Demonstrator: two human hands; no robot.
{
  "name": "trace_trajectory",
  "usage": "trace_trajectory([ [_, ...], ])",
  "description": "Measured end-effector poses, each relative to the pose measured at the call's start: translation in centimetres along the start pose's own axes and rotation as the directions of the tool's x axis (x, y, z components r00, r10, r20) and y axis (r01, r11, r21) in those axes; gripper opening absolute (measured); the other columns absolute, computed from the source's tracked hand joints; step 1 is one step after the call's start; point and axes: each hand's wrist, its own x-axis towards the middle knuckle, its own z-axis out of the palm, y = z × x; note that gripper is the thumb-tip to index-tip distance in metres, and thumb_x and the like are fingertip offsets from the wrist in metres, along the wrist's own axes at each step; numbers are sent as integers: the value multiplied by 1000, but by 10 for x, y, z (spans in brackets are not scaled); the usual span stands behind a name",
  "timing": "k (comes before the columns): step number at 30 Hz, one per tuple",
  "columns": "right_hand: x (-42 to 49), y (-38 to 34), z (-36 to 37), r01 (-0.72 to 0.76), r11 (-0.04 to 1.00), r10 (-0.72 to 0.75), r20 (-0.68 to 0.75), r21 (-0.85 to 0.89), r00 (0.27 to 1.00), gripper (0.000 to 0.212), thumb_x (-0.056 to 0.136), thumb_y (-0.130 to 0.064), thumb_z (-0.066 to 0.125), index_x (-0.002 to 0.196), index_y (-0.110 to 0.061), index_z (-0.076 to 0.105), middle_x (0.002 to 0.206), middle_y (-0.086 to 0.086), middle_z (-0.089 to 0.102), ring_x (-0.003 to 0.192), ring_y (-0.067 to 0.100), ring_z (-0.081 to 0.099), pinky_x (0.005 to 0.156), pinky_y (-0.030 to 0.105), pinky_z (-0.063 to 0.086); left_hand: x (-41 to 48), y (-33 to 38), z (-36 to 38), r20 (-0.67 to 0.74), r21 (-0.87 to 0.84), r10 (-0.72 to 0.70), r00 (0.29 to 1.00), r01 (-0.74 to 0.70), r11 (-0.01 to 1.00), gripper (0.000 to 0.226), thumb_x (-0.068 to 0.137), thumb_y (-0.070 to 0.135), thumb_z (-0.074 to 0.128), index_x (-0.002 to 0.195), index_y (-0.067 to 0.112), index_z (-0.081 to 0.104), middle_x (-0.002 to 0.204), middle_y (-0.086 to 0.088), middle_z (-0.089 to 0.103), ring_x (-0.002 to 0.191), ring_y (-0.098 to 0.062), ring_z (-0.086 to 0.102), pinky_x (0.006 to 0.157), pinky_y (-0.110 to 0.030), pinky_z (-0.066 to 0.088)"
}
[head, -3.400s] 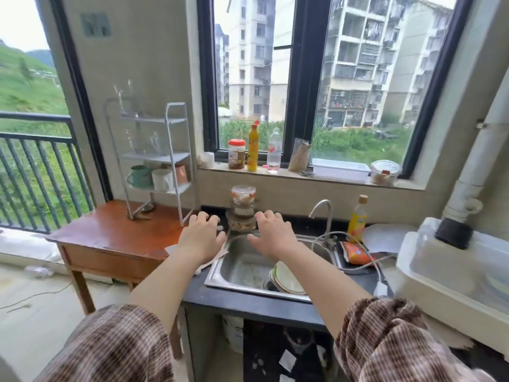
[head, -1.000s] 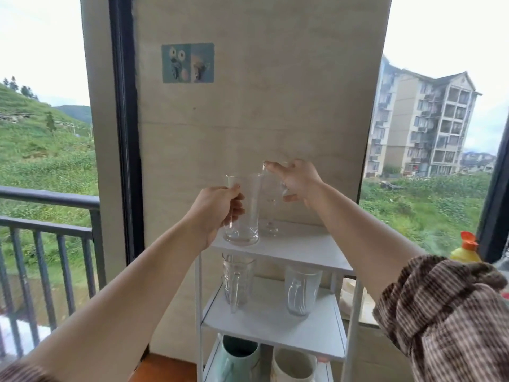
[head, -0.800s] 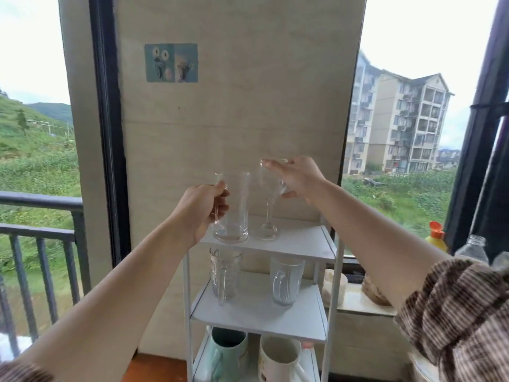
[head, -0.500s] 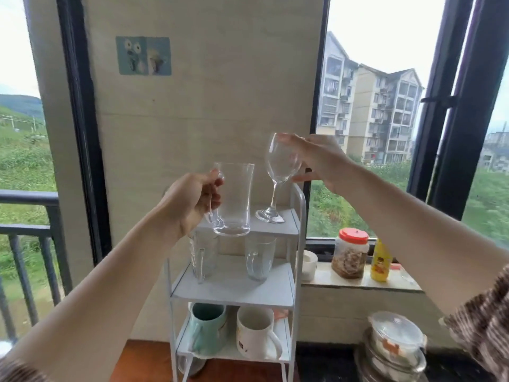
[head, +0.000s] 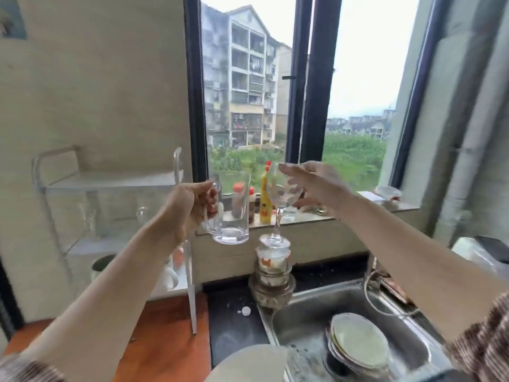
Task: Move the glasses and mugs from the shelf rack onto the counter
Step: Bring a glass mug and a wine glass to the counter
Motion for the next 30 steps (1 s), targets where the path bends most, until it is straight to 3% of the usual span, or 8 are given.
trace_trajectory([
  [3,-54,34,-57,-58,998,57,-52,-25,997,55,74,-51,75,106,-7,65,105,14,70,82,18,69,52,20,56,-21,-48,59,44,28,-102,994,101,994,29,97,11,41,69,11,52,45,3,50,40,-10,44,57,-25,35],
  [6,-113,66,-114,-158,987,156,-108,-7,982,52,76,-44,77,109,-6,61,101,11,69,88,22,70,68,35,62,-46,-93,120,67,71,-191,979,186,980,26,95,10,47,72,6,58,46,-1,59,42,-13,57,61,-29,46],
  [9,-179,99,-165,-211,977,207,-229,4,951,49,76,-40,78,108,-8,60,97,5,66,89,19,67,64,31,60,-74,-138,182,212,127,-307,928,285,950,30,96,14,45,69,6,59,49,-4,63,47,-16,64,71,-34,44],
  [12,-242,129,-215,-276,961,252,-367,-13,896,46,75,-40,80,105,-10,60,96,3,64,91,22,66,75,45,60,-103,-180,245,334,177,-402,852,362,915,31,97,15,43,72,6,59,54,-4,64,52,-15,66,69,-32,42],
  [17,-337,168,-299,-400,916,337,-533,-3,776,60,67,-49,83,108,-15,58,96,-4,58,92,14,62,77,43,61,-146,-241,351,486,318,-490,724,377,870,21,95,14,46,83,8,61,71,-6,68,77,-23,64,67,-33,38],
  [21,-402,189,-363,-497,868,375,-667,9,644,66,63,-55,82,112,-16,60,99,-5,61,96,14,62,86,47,57,-171,-281,438,591,363,-538,601,398,842,23,95,10,44,80,4,61,62,-6,70,72,-22,64,73,-32,43],
  [24,-444,202,-406,-541,840,394,-741,50,543,67,62,-54,82,112,-16,58,99,-3,64,96,16,63,86,47,57,-187,-311,502,643,369,-547,536,409,835,23,95,8,44,78,2,60,60,-8,67,64,-21,64,63,-28,48],
  [30,-522,238,-507,-608,785,396,-853,121,341,78,60,-57,82,119,-13,56,102,-2,64,97,17,64,86,46,57,-233,-380,637,722,439,-593,357,426,791,29,93,11,44,67,6,54,63,-7,54,65,-21,53,72,-33,41],
])
